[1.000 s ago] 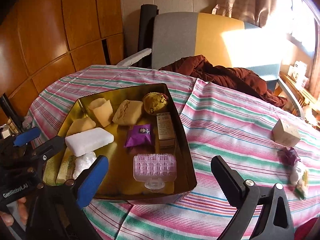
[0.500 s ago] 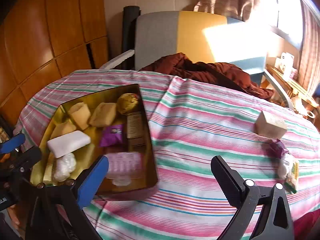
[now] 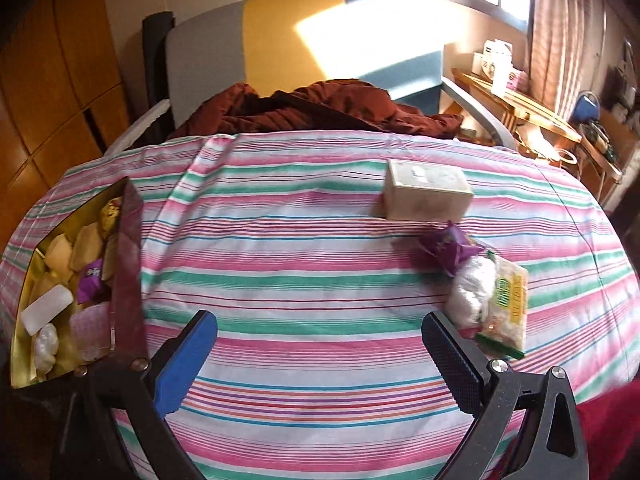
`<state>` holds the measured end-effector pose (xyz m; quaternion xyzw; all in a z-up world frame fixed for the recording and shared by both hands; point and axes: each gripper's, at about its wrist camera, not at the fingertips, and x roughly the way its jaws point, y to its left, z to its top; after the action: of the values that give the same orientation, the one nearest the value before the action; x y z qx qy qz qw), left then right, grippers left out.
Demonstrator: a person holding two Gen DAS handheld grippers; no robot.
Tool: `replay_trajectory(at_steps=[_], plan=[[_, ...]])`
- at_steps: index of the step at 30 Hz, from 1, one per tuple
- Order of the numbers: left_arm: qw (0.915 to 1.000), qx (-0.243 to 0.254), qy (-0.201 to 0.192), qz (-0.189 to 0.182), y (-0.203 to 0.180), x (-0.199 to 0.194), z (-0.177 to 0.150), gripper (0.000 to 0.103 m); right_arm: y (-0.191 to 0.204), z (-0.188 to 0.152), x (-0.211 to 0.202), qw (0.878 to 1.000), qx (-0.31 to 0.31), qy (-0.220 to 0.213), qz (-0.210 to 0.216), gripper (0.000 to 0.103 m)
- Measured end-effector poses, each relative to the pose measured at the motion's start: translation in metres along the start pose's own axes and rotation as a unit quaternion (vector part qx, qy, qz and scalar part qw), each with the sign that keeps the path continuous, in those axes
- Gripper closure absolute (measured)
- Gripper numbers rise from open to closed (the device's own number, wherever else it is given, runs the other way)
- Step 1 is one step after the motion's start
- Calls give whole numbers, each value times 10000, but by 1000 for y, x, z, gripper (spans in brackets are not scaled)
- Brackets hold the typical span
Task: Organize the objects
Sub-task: 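Move both tools from the tray back to the remaining items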
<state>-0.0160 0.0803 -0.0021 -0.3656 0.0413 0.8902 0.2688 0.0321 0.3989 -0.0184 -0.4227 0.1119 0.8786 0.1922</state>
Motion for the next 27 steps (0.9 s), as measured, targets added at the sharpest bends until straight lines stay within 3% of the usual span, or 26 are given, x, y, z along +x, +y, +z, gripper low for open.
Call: replay_trajectory(at_steps=[8,12,14,17,27], plan=[[9986,286,297,-336,-33,15,10,16,-127,25,-1,9899,1203,32,-747,0],[9955,698,420,-479,-66,29,17,16,-185,15,1,9699,2273,-39,-877,0],[9924,896,555,-637,-86,40,21,16,-204,7,4,9559,2854,63,-692,0],[9877,1168,642,-820,-114,54,26,16,-215,3,-4,9459,3196,-176,-540,0],[9714,1629,1300,-1139,-187,111,29,15,-218,-1,1,9383,3453,-127,-151,0]])
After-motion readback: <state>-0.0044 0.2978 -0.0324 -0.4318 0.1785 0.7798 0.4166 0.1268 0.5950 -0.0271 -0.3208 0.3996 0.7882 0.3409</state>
